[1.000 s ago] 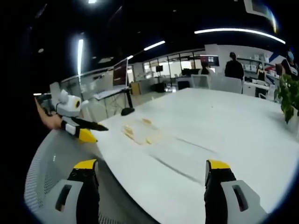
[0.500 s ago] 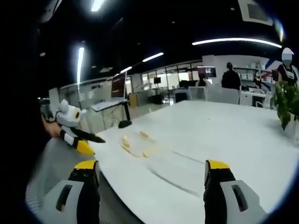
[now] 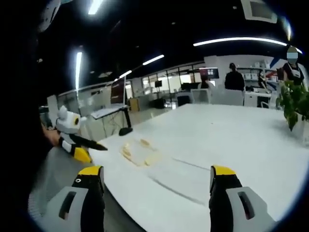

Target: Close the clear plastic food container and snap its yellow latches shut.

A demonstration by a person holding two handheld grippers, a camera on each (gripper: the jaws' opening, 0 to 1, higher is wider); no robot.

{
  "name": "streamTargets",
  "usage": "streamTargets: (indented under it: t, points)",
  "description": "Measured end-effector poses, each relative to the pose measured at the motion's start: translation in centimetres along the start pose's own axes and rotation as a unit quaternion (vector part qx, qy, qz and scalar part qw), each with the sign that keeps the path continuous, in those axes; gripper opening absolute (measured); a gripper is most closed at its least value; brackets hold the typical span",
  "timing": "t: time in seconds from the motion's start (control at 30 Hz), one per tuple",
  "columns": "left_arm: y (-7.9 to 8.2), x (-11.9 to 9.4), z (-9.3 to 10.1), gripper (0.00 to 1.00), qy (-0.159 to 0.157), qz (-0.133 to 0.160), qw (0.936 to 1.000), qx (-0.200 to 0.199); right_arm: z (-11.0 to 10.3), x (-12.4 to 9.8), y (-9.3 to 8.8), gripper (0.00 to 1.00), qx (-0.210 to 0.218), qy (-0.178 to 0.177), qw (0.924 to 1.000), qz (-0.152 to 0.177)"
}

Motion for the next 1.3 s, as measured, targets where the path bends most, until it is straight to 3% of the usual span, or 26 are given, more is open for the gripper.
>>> streamTargets:
  t: [0.3, 0.63, 0.93, 1.0, 1.3]
  points:
    - [0.8, 0.4, -0.4, 0.94, -0.008, -0.003, 0.9997, 0.022, 0.1, 1.1, 1.9, 0.88, -0.010, 0.005, 0.9999, 0.008]
    - [2.1, 0.6, -0.5, 0.88, -0.013, 0.014, 0.9995, 0.026, 0.0, 1.4, 2.4, 0.87, -0.007, 0.007, 0.9999, 0.012]
    - [2.7, 0.3, -1.6, 0.90, -0.001, 0.015, 0.9997, 0.017, -0.1, 2.0, 3.3, 0.86, -0.007, 0.005, 0.9997, 0.022]
    - [3.2, 0.1, -1.5, 0.90, -0.005, 0.019, 0.9998, 0.007, -0.3, 2.2, 3.4, 0.86, -0.008, 0.008, 0.9997, 0.022]
    - [4.3, 0.2, -0.5, 0.89, -0.009, 0.029, 0.9990, 0.034, -0.9, 3.0, 3.5, 0.85, -0.016, 0.019, 0.9995, 0.020]
Point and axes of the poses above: the point that each gripper's makers call its tool centre point, and the gripper's own axes: x roughly forward along the fingers, z roughly to its right, y roughly out of its top, the point moved 1 cm from there along -x, roughly backward along the fingers, and after that the axes turned 7 degrees about y, right-handed, at the moved point
